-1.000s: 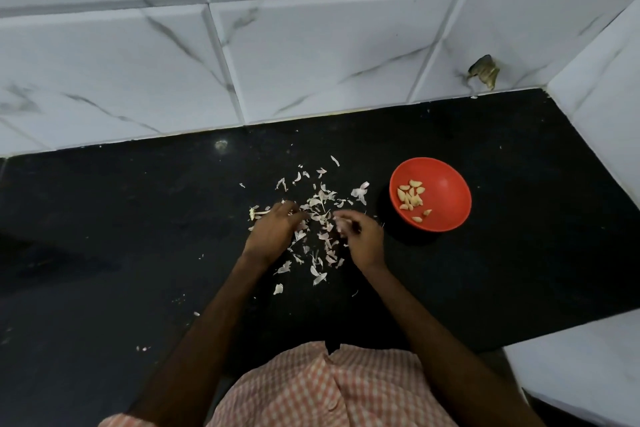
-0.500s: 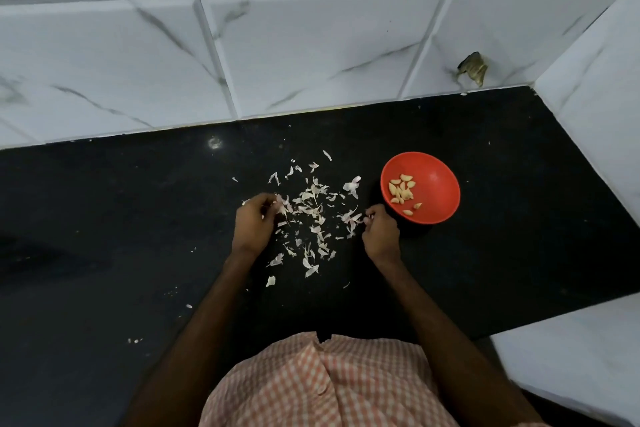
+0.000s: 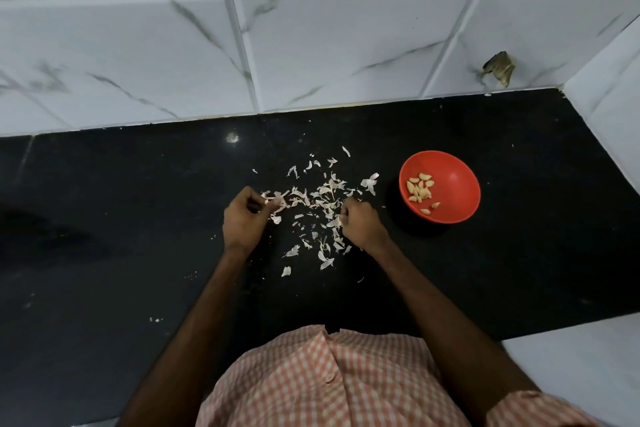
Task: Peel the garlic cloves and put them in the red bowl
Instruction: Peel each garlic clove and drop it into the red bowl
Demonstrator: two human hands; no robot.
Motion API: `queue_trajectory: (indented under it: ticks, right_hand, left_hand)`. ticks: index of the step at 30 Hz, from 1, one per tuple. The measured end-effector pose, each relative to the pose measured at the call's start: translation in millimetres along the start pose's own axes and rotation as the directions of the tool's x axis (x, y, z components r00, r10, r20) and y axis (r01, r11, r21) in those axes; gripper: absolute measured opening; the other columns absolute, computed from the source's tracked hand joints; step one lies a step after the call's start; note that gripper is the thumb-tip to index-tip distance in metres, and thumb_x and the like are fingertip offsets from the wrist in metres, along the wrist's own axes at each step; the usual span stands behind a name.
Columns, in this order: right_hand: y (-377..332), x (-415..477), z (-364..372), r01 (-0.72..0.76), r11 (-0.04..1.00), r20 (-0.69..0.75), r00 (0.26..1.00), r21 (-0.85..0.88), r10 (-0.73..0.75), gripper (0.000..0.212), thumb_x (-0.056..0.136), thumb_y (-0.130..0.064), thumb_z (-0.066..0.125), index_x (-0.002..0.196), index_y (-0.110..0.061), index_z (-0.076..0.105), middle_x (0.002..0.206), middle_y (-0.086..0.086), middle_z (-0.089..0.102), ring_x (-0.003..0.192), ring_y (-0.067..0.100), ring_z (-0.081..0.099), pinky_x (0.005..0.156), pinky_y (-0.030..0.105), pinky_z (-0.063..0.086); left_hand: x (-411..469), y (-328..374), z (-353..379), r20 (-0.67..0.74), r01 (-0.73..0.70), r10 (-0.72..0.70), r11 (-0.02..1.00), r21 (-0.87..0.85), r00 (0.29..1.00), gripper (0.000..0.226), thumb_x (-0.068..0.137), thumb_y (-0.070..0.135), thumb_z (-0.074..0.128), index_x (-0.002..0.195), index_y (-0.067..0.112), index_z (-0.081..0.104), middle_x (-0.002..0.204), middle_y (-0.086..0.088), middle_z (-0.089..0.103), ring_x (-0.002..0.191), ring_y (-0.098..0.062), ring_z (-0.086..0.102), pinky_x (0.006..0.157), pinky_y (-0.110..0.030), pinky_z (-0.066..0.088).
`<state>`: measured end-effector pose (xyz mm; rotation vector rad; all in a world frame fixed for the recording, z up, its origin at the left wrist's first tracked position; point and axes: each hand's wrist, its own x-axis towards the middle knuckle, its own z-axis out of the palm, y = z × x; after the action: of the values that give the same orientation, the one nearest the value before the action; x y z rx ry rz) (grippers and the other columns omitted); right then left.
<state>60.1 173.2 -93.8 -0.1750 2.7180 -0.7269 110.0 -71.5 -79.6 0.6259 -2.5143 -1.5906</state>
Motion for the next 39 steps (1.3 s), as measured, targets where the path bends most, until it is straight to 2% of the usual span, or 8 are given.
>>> queue_trajectory:
  ticks: [8, 15, 18, 23, 26, 30, 36, 39]
  right_hand:
    - [13, -16, -18, -0.197, 0.736, 0.1, 0.98, 0.648, 0.174, 0.009, 0.1, -0.007, 0.059, 0.1, -0.008, 0.068, 0.081, 0.005, 0.069, 0.067, 0.011, 0.061, 0.06, 0.02, 0.052]
    - [9, -32, -1, -0.374, 0.776, 0.451, 0.883, 0.507, 0.13, 0.01, 0.095, 0.01, 0.058, 0.1, 0.008, 0.067, 0.086, 0.017, 0.069, 0.068, 0.014, 0.067, 0.061, 0.019, 0.058]
    - [-8, -24, 10, -0.259, 0.772, 0.307, 0.948, 0.581, 0.086, 0.016, 0.094, 0.01, 0.06, 0.105, 0.006, 0.071, 0.102, 0.018, 0.071, 0.077, 0.016, 0.072, 0.067, 0.023, 0.061]
    - [-4, -16, -16, -0.246, 0.6, 0.215, 0.969, 0.761, 0.123, 0.023, 0.105, -0.012, 0.053, 0.094, -0.004, 0.072, 0.08, 0.011, 0.07, 0.064, 0.013, 0.063, 0.059, 0.021, 0.053]
    - [16, -16, -26, -0.293, 0.786, 0.236, 0.953, 0.544, 0.192, 0.043, 0.106, -0.035, 0.049, 0.076, -0.01, 0.069, 0.066, 0.004, 0.063, 0.057, 0.013, 0.055, 0.054, 0.021, 0.043]
    - [14, -15, -9, -0.228, 0.968, 0.239, 0.951, 0.109, 0.197, 0.036, 0.1, -0.038, 0.06, 0.085, -0.008, 0.07, 0.077, 0.004, 0.07, 0.068, 0.017, 0.063, 0.063, 0.029, 0.047]
    - [-17, -4, 1, -0.159, 0.928, 0.089, 0.987, 0.337, 0.137, 0.019, 0.104, -0.019, 0.055, 0.109, -0.005, 0.066, 0.093, -0.001, 0.064, 0.077, 0.009, 0.055, 0.075, 0.026, 0.04]
    - [-5, 10, -18, -0.192, 0.899, -0.162, 0.948, 0.393, 0.273, 0.014, 0.104, -0.013, 0.051, 0.115, -0.006, 0.057, 0.104, 0.007, 0.067, 0.094, 0.023, 0.064, 0.076, 0.029, 0.044]
  left_hand:
    - [-7, -9, -6, 0.053, -0.014, 0.012, 0.999, 0.048, 0.999, 0.008, 0.094, 0.018, 0.072, 0.1, 0.02, 0.076, 0.1, 0.008, 0.075, 0.083, -0.006, 0.068, 0.085, -0.039, 0.06]
    - [-19, -12, -8, 0.036, 0.037, -0.038, 0.999, 0.03, 0.999, 0.016, 0.081, 0.029, 0.084, 0.085, 0.019, 0.073, 0.089, 0.008, 0.074, 0.083, -0.01, 0.069, 0.075, -0.029, 0.055]
    - [-21, -10, -10, 0.013, 0.045, -0.045, 0.999, 0.029, 0.999, 0.021, 0.08, 0.031, 0.084, 0.08, 0.018, 0.068, 0.087, 0.008, 0.073, 0.078, -0.009, 0.066, 0.069, -0.025, 0.052]
    - [-13, -13, -14, -0.072, 0.015, -0.018, 0.999, -0.046, 0.997, 0.011, 0.093, 0.028, 0.072, 0.086, 0.024, 0.065, 0.097, 0.005, 0.071, 0.092, -0.014, 0.068, 0.082, -0.034, 0.057]
    - [0, -16, -12, -0.081, -0.093, 0.103, 0.987, 0.128, 0.991, 0.005, 0.095, 0.02, 0.07, 0.094, 0.016, 0.067, 0.119, 0.004, 0.06, 0.106, -0.011, 0.056, 0.092, -0.02, 0.045]
    - [14, -27, 11, 0.102, -0.123, 0.098, 0.956, 0.267, 0.99, 0.009, 0.096, 0.019, 0.067, 0.102, 0.012, 0.067, 0.115, -0.004, 0.055, 0.108, -0.015, 0.05, 0.098, -0.033, 0.047]
    - [-2, -35, 46, 0.23, -0.304, 0.245, 0.912, 0.275, 0.942, 0.007, 0.095, 0.014, 0.067, 0.101, 0.013, 0.068, 0.109, 0.0, 0.058, 0.102, -0.015, 0.052, 0.093, -0.041, 0.051]
    - [-2, -26, 44, 0.07, -0.231, 0.224, 0.966, 0.119, 0.972, 0.001, 0.094, 0.019, 0.069, 0.095, 0.019, 0.07, 0.102, 0.007, 0.061, 0.095, -0.01, 0.059, 0.089, -0.033, 0.051]
